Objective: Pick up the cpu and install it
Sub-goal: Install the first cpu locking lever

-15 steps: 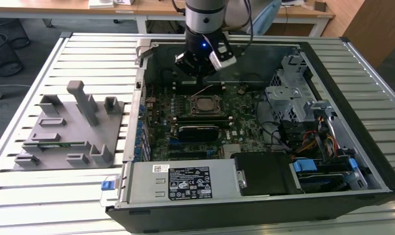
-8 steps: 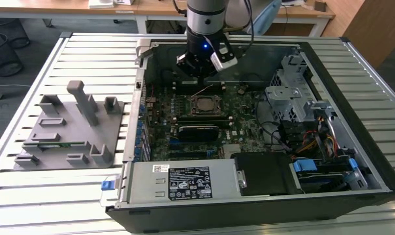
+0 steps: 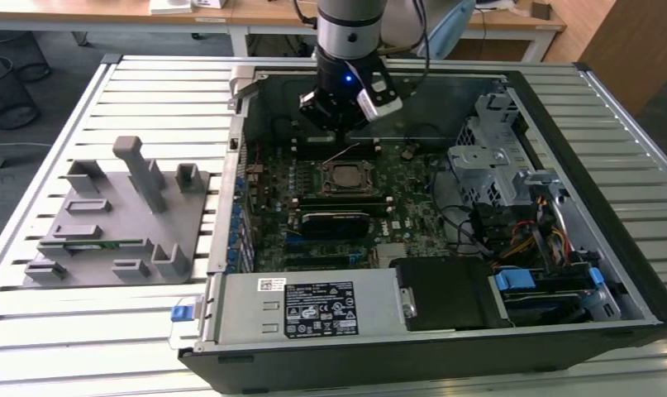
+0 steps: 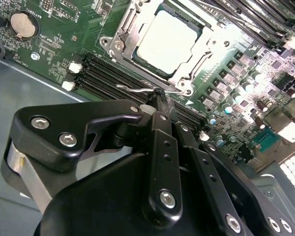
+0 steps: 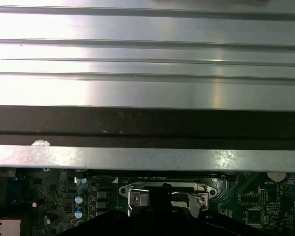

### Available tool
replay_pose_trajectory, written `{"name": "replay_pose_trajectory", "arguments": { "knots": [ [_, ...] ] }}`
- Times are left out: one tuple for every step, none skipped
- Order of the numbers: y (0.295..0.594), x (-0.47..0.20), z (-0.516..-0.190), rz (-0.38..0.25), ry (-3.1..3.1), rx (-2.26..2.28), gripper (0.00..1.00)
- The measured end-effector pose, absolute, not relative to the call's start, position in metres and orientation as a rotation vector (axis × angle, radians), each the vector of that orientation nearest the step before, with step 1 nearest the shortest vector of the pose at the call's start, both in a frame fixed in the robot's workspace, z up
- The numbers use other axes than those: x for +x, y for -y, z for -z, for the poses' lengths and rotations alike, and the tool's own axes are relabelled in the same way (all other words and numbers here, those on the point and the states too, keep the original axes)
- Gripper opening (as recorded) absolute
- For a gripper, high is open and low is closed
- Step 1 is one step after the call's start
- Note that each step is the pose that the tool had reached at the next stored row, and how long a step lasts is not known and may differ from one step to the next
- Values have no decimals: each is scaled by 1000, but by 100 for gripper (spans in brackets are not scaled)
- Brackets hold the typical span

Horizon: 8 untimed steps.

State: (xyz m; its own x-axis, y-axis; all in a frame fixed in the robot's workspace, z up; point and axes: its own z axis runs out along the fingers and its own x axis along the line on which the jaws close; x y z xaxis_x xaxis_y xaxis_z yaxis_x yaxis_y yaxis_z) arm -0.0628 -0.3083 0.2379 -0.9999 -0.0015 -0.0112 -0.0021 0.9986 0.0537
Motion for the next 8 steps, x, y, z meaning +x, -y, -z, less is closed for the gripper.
{"name": "replay_pose_trajectory", "arguments": {
  "knots": [
    [308,-62,-238,-84,-3129,-3,11],
    [308,-62,-237,-84,-3129,-3,11],
    [308,-61,-237,-84,-3130,-3,11],
    [308,-61,-237,-84,-3130,-3,11],
    [307,-60,-236,-84,-3130,-3,11],
    [307,-60,-236,-84,-3129,-3,11],
    [306,-59,-236,-84,-3129,-3,11],
    [306,-58,-235,-84,-3129,-3,11]
  ]
}}
